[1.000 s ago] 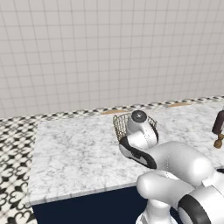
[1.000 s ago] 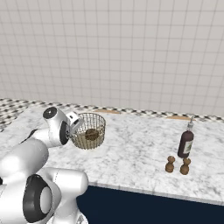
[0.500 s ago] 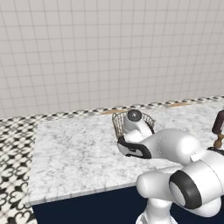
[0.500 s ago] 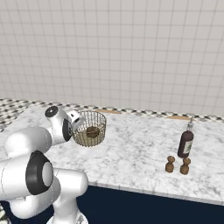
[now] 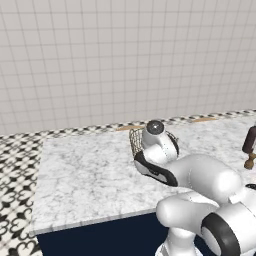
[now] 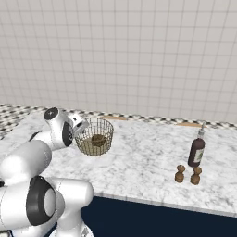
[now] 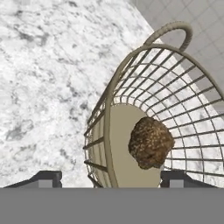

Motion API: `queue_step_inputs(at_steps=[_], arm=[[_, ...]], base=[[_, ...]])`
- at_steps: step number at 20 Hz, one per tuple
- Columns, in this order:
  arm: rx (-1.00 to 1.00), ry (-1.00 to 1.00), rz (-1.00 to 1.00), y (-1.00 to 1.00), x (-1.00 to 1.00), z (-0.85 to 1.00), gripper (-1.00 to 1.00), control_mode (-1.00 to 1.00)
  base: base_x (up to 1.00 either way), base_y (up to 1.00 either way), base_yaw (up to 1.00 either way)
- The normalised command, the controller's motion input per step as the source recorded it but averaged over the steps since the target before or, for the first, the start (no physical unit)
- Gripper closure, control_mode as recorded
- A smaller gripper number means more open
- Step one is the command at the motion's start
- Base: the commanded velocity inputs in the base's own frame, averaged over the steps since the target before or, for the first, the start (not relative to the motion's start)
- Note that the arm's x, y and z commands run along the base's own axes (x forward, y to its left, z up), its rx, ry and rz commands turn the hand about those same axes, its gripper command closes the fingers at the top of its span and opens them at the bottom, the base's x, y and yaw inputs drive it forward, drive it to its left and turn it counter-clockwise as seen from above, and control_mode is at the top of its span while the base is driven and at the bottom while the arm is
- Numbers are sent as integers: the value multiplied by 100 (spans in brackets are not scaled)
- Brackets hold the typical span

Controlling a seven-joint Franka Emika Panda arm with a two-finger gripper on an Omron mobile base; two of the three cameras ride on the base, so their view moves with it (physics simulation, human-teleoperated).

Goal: Open the cabinet, pick up the bread from the cabinet and place it in the basket. Then move the basket to the dining counter.

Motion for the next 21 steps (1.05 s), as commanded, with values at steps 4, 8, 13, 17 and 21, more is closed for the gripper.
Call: queue_step_inputs(at_steps=[4, 8, 13, 17, 21], arm=[[4, 6, -16, -3, -74, 90, -100, -100], [13, 14, -30, -24, -100, 73, -100, -100], [15, 2, -27, -53, -100, 40, -100, -100], [13, -1, -19, -66, -100, 12, -100, -100], [16, -8, -20, -43, -100, 2, -100, -100]], base=[[0, 0, 0], [0, 0, 0], [0, 0, 0], [0, 0, 0], [0, 0, 0]])
